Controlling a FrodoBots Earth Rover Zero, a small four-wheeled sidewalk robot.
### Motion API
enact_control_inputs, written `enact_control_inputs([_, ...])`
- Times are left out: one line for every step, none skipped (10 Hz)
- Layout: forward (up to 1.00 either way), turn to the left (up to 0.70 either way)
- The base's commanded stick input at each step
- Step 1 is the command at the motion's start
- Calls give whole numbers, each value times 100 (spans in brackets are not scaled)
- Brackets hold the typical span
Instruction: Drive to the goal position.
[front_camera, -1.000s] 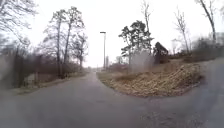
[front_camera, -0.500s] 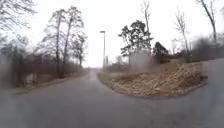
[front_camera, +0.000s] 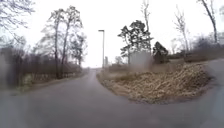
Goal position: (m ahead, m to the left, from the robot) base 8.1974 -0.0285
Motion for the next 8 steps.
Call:
enact_control_inputs([70, 35])
enact_control_inputs([70, 34])
enact_control_inputs([70, 0])
enact_control_inputs([70, 0])
enact_control_inputs([70, 0])
enact_control_inputs([70, 0])
enact_control_inputs([70, 0])
enact_control_inputs([70, 0])
